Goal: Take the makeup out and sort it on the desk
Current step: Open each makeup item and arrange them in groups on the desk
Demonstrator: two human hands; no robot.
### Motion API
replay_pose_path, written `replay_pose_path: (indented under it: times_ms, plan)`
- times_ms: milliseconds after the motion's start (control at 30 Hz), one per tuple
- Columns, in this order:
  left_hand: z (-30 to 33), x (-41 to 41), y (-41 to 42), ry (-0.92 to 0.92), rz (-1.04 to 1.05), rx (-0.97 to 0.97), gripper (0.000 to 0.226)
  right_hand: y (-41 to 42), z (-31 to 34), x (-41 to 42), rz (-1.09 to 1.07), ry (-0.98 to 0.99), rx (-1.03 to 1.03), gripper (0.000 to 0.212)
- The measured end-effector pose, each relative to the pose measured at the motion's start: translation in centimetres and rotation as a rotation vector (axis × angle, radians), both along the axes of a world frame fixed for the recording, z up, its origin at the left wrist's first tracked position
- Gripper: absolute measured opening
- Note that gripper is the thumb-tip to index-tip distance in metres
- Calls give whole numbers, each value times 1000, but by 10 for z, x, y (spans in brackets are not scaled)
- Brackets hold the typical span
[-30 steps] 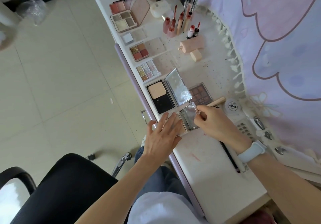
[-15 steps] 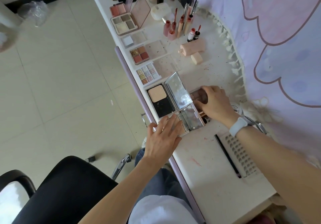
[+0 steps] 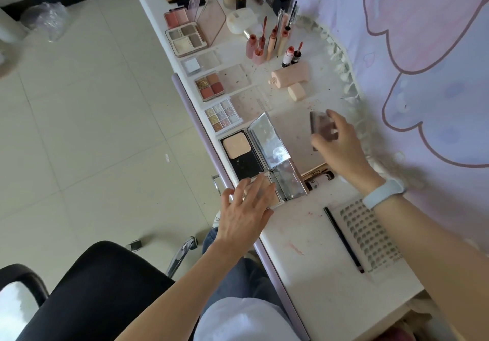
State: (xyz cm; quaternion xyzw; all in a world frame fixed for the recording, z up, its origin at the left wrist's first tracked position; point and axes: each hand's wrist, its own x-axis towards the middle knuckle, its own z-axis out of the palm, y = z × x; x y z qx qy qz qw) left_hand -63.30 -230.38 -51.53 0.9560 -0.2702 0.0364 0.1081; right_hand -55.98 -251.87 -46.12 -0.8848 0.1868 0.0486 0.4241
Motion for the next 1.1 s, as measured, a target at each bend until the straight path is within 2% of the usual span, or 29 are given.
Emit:
replay_pose_path:
  times_ms: [33, 100, 233, 300, 400, 433, 500, 567, 733, 900, 1033, 1100]
  plan:
    - [1, 0, 1, 6, 4, -16, 54, 0, 7, -3, -50, -5, 125, 63]
    - [5, 0, 4, 20, 22, -107, 51, 1, 21, -12, -97, -50, 246, 56]
    - [27, -1, 2, 155, 144, -517, 37, 22, 44, -46, 26, -218, 269, 31]
    - [45, 4, 2, 372, 199, -741, 41, 40, 49, -59, 168, -316, 212, 26]
    - [68, 16, 5, 934, 188, -1149, 60, 65, 48, -66, 314, -393, 95, 36]
    - [71, 19, 7, 1042, 150, -1269, 64, 71, 48, -66, 327, -409, 70, 40]
    - [74, 22, 13, 1101, 92, -1387, 56, 80, 48, -66, 329, -432, 58, 43]
    - [74, 23, 18, 1134, 102, -1474, 48, 87, 48, -66, 352, -428, 61, 46]
    - [69, 23, 29, 1207, 206, -1656, 48, 96, 49, -74, 481, -343, 43, 54]
    - [60, 12, 30, 1366, 391, -1656, 57, 87, 45, -83, 667, -209, -33, 52]
    - [48, -7, 24, 1514, 560, -1591, 64, 84, 38, -97, 712, -201, -168, 46]
    - [43, -17, 22, 1547, 570, -1559, 67, 81, 35, -107, 718, -194, -191, 45]
